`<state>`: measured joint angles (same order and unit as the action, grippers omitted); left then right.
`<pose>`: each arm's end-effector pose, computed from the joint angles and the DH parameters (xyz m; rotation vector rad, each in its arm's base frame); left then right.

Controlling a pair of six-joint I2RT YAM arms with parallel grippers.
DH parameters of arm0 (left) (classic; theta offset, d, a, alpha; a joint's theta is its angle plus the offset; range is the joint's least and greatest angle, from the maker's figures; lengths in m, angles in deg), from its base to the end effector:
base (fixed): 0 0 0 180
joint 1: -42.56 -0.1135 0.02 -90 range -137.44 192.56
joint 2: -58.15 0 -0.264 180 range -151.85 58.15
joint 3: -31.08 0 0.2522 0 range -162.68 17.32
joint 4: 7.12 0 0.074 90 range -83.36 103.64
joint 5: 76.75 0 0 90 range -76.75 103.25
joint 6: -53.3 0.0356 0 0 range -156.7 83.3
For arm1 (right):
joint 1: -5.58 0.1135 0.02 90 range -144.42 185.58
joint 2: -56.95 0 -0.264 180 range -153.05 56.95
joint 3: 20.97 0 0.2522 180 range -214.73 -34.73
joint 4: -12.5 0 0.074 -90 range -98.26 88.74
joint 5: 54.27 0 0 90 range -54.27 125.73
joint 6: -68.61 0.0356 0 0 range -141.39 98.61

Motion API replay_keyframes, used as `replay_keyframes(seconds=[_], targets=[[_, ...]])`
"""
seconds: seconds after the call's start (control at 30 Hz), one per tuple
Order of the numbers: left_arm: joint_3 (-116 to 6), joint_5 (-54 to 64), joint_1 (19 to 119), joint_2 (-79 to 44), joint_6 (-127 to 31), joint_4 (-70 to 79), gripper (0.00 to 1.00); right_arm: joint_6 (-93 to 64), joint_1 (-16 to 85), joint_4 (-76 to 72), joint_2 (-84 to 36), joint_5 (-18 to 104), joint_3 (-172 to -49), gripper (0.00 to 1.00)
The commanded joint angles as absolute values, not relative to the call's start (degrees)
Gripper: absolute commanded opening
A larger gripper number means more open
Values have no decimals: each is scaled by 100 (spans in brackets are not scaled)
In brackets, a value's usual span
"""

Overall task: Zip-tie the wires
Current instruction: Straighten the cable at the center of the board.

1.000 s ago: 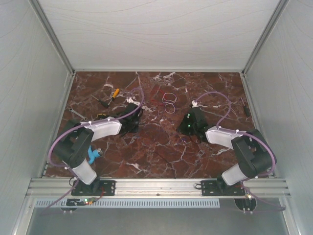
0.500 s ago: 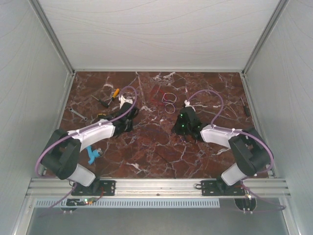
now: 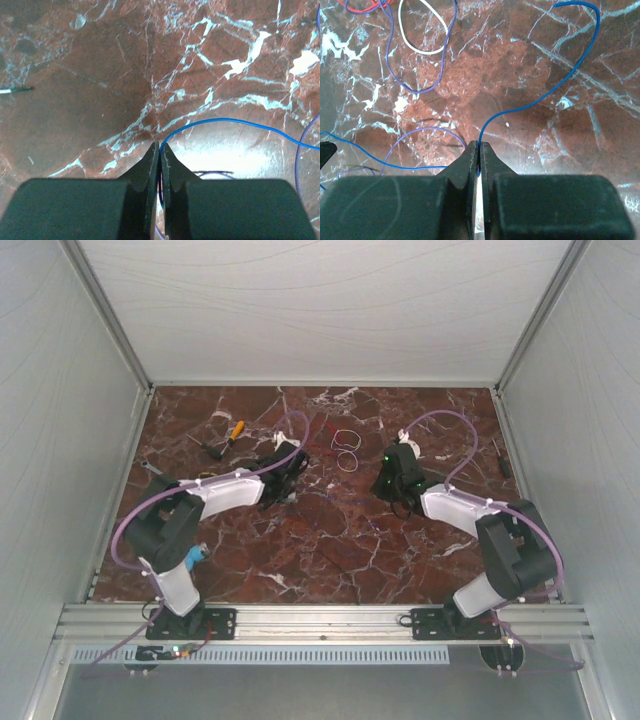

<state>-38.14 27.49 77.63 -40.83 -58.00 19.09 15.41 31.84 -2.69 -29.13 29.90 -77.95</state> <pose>0.2840 -0.1887 0.1592 0.2051 2.4973 -0.0862 0.2712 0.1298 0.1778 0.2692 2.3632 0.4209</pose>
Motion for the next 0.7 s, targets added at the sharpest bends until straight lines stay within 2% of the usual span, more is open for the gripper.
replay_keyframes(seconds=[0.0,0.1,0.4,0.53,0.67], targets=[[-4300,2747,7815,-4415,-5895,1748,0,1413,3089,-206,-3279,2955,-8161,0],[-4409,2989,7808,-4594,-5889,1859,0,1410,3046,-152,-3455,3083,-8226,1],[-4407,3261,7807,-4882,-5921,2005,0,1447,2995,-34,-3824,3288,-8252,21],[-4488,3487,7807,-4981,-5926,2123,10,1430,2998,-12,-3833,3371,-8246,29],[-4521,3813,7799,-4977,-5964,2319,33,1429,3001,-90,-3656,3375,-8202,36]])
